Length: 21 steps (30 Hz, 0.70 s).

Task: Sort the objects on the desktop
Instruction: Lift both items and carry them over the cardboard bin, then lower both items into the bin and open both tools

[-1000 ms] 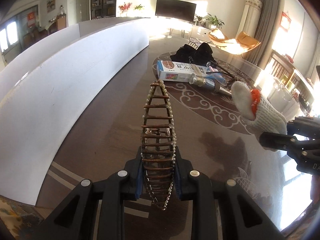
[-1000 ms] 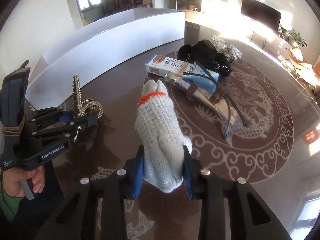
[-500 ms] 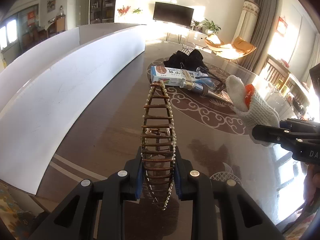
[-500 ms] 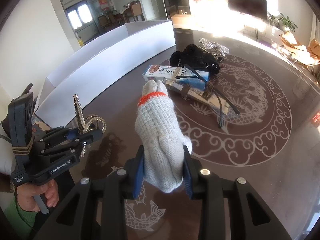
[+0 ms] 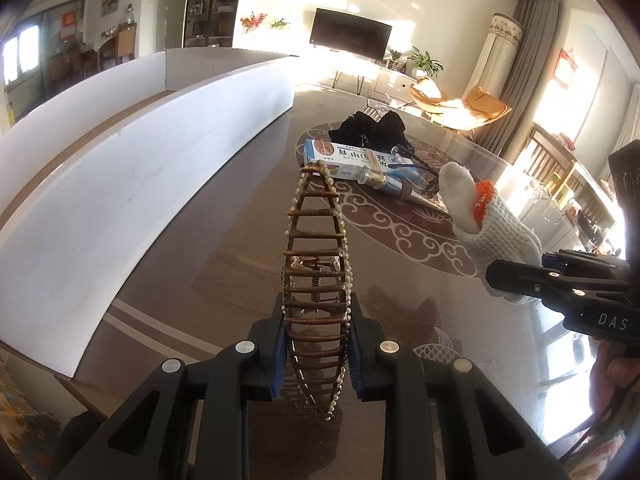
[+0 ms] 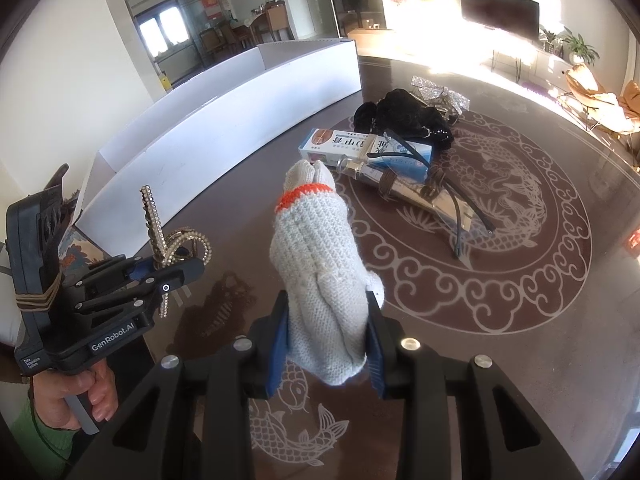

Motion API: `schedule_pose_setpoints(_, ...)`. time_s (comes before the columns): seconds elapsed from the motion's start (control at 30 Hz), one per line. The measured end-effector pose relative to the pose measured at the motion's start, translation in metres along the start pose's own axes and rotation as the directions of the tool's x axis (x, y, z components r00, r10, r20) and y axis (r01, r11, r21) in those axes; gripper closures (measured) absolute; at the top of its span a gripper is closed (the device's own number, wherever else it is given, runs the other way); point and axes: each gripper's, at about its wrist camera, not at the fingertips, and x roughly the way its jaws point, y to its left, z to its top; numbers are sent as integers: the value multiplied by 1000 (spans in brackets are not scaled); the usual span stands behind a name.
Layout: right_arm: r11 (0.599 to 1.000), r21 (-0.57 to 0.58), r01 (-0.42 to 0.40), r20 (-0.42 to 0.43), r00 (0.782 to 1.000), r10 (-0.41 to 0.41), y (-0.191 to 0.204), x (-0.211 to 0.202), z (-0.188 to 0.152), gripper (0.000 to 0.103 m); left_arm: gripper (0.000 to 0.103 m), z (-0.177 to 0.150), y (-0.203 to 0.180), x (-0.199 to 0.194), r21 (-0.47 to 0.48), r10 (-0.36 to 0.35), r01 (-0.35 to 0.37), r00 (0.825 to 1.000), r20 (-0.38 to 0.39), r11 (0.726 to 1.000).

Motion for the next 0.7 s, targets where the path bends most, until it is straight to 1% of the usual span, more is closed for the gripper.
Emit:
schedule_pose_setpoints(0.07,1000,2,1,8,1000,-1,-1,-2,3,69,78,5,3,-9,-22,-22,22,1000,11,1000)
schedule_pose_setpoints(0.17,1000,-3,9,21,1000,-9,0,-6,15,69,78,18,13,-30,-59,-56,59,997,47,997)
schedule_pose_setpoints(0.3,999,-37,-2,64,998,5,12,-13,50,69,78,49,37,-63,-86,-50,59,993,107,995)
schedule_pose_setpoints(0.37,997,-75,-16,92,995,23,29,-15,74,69,78,68,55,-79,-97,-18,30,991,132,995)
schedule_pose_setpoints(0.43,993,-116,-37,118,992,51,51,-15,100,69,78,86,78,-90,-108,41,-25,988,150,994)
schedule_pose_setpoints(0.5,987,-150,-61,141,987,83,76,-9,129,69,78,102,106,-97,-144,85,-63,984,154,988)
schedule_pose_setpoints(0.6,976,-194,-98,155,979,129,120,9,171,69,78,118,150,-95,-202,152,-126,982,115,971)
schedule_pose_setpoints(0.67,970,-215,-117,133,980,148,149,31,197,69,78,124,175,-85,-238,187,-167,980,64,957)
schedule_pose_setpoints(0.7,968,-220,-123,114,982,151,162,45,209,69,78,125,187,-77,-260,190,-176,981,32,950)
